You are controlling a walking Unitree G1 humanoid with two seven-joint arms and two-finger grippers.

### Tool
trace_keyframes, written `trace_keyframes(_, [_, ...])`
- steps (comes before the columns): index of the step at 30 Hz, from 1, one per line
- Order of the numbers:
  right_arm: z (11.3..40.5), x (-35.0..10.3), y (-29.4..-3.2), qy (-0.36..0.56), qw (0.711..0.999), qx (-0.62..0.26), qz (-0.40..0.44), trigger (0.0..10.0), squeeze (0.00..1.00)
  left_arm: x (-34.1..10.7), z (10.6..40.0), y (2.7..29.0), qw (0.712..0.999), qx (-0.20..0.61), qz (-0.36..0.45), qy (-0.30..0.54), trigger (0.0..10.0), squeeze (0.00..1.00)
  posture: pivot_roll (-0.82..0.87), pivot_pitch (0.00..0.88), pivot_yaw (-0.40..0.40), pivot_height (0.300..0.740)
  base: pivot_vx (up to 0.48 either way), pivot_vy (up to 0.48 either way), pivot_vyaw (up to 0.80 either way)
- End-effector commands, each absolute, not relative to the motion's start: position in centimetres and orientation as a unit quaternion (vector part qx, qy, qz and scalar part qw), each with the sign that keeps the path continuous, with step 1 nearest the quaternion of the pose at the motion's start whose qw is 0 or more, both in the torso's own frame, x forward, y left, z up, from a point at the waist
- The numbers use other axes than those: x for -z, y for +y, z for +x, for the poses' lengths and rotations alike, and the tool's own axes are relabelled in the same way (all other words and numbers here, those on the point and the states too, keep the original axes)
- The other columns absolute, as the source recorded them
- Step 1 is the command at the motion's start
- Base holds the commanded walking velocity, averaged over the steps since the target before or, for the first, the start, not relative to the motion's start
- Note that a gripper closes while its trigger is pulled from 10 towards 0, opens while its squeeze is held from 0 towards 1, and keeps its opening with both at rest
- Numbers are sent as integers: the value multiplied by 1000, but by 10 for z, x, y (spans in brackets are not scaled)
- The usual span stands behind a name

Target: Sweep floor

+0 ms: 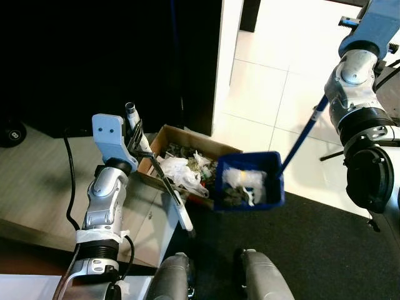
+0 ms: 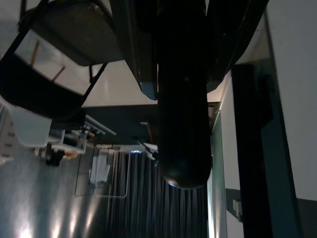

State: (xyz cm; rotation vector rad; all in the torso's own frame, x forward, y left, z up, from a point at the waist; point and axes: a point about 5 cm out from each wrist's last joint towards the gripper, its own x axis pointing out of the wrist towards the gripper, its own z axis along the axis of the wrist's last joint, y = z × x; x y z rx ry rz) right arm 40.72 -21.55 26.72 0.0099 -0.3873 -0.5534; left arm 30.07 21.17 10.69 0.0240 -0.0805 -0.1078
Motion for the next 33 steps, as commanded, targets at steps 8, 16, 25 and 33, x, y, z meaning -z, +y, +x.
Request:
trace_keyframes(8, [403,-261,-223,-195,934,297,26,10000,0,-115,300,207,996,63,9,-60,10000,0,114,52,-54,740,0,0,0])
trace_keyframes(16, [401,-252,-238,-161,921,333,120,10000,0,-115,300,207,996,64,9,-60,10000,0,114,53,-53,740,0,0,0])
trace_keyframes(25, [402,-249,-241,-142,912,336,185,10000,0,-114,300,207,996,65,13,-59,10000,0,115,56,-56,740,0,0,0])
trace_keyframes(33, [404,-251,-234,-145,929,313,133,10000,0,-114,300,208,996,66,16,-59,10000,0,115,59,-56,740,0,0,0])
